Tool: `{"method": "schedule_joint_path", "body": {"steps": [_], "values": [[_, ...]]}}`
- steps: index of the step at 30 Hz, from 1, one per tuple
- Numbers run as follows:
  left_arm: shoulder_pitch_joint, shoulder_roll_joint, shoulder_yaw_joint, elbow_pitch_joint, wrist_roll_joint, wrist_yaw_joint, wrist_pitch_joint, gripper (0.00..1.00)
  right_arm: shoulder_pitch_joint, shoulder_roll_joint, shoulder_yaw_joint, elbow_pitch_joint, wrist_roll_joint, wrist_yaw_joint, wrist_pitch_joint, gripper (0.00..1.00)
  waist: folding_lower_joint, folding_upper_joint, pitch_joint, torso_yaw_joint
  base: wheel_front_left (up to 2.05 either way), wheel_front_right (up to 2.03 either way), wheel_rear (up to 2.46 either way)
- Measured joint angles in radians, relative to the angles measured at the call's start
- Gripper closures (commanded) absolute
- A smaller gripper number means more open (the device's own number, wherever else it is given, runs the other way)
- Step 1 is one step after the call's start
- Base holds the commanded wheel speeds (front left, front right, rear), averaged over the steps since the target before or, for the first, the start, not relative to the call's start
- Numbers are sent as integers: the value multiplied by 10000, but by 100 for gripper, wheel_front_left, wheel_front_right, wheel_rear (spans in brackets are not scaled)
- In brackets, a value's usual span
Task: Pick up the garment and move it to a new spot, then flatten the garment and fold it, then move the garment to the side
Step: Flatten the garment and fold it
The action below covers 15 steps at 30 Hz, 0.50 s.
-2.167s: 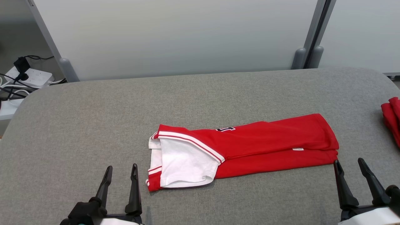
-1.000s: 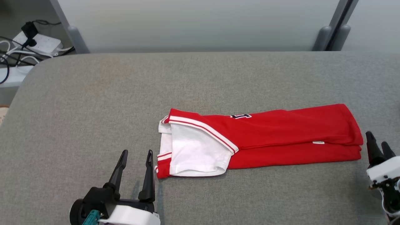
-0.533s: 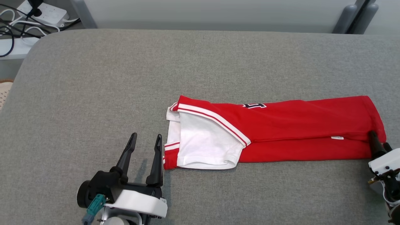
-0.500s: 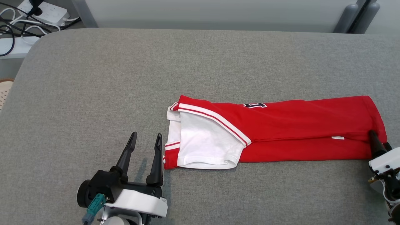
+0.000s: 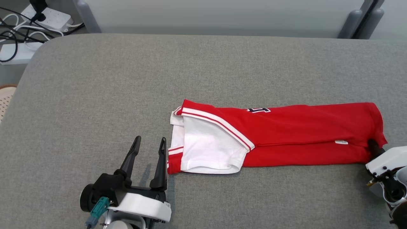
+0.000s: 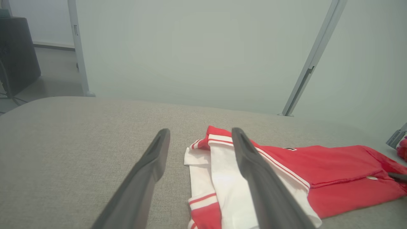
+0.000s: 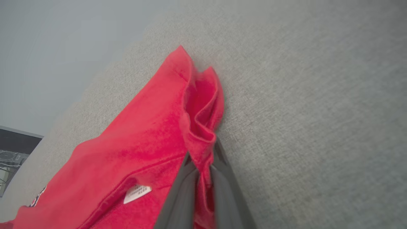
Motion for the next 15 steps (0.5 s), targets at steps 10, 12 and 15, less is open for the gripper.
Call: {"method": "schedule_joint_path", "body": {"steps": [10, 12, 15], "values": [[65, 2, 79, 15, 0, 2, 0, 0, 620, -608, 274, -280, 336, 2, -650, 100, 0, 0, -353, -241, 0, 0, 0], [71, -2, 82, 15, 0, 2, 0, 0, 665, -769, 284, -284, 403, 2, -708, 100, 0, 0, -398, -301, 0, 0, 0], [74, 0, 102, 13, 0, 2, 0, 0, 754, -961, 336, -362, 431, 2, -780, 100, 0, 0, -444, -385, 0, 0, 0]]}}
